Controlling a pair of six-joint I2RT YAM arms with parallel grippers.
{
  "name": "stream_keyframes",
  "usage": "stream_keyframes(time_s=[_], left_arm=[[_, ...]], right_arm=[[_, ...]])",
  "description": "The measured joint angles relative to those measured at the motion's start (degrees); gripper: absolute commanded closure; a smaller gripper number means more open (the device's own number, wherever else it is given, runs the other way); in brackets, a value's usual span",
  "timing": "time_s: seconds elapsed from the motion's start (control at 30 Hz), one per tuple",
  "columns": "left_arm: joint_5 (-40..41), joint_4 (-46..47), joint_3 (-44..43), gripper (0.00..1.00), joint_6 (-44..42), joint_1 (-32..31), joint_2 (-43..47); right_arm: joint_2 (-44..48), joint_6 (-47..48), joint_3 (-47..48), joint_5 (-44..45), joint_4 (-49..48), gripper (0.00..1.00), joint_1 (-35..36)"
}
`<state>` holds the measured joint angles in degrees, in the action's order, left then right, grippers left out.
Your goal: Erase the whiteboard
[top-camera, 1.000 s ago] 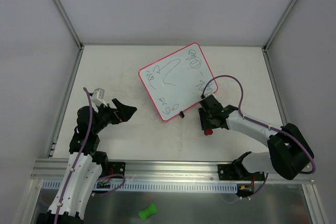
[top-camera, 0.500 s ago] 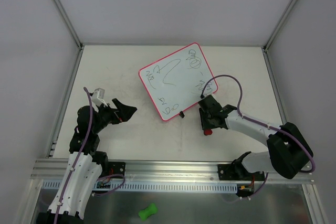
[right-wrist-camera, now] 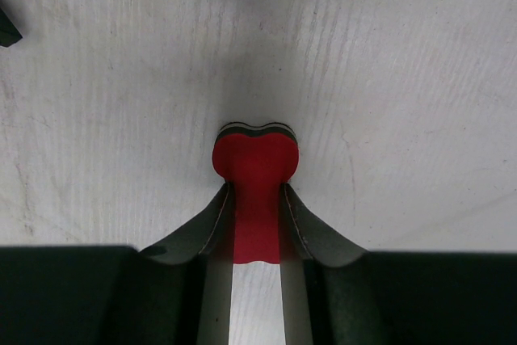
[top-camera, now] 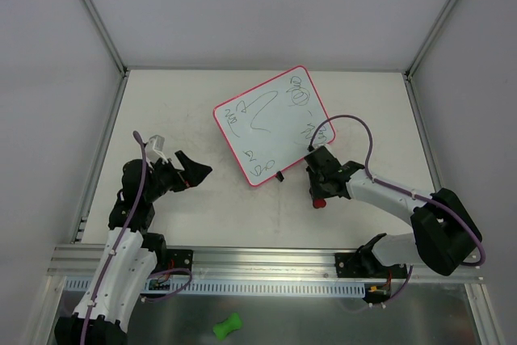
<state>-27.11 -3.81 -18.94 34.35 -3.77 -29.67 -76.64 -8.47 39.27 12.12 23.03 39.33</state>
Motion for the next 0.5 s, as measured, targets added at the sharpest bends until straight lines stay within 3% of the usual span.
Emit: stream_keyframes(time_s=[0.03,0.5], left_arm=[[-0.02,-0.02,0.00,0.01,0.00,0.00,-0.35],[-0.42,-0.04,0.00,0.01,0.02,0.00,1.60]], right_arm=[[0.00,0.00,-0.02,0.00,0.00,0.74,0.00],[-1.25,-0.04,0.70,0.02,0.15,0.60,0.00]])
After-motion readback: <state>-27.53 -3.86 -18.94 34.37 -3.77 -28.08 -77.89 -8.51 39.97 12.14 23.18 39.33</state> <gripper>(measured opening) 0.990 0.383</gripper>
